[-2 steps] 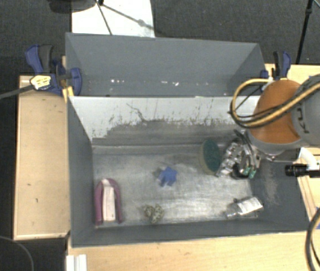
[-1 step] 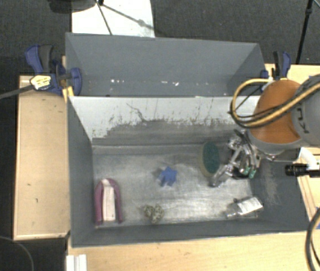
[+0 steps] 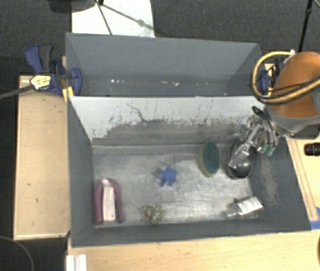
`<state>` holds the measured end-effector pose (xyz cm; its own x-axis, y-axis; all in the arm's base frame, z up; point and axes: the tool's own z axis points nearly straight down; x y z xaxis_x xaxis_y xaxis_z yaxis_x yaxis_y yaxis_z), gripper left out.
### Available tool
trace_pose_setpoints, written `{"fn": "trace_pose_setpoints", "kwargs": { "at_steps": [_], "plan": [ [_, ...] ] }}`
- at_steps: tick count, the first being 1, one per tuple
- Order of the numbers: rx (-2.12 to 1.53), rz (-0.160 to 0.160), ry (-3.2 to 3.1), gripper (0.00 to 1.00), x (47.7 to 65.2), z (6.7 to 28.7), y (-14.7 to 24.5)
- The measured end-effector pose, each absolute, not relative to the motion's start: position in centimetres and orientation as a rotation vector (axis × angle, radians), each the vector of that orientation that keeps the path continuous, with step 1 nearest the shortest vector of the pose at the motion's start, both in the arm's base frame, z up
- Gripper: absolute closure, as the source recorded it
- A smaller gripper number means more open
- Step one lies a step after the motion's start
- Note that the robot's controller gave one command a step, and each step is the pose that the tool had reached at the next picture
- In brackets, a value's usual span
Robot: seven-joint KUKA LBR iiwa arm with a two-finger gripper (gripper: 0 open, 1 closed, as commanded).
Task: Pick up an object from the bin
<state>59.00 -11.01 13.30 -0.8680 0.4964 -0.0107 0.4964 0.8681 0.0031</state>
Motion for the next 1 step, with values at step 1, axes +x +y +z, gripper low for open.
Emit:
{"fn": "trace_pose_setpoints", "kwargs": {
  "at_steps": [1],
  "plan": [
    [0.921, 0.005, 3.005, 0.00, 59.39, 7.32, -10.72]
  ]
}}
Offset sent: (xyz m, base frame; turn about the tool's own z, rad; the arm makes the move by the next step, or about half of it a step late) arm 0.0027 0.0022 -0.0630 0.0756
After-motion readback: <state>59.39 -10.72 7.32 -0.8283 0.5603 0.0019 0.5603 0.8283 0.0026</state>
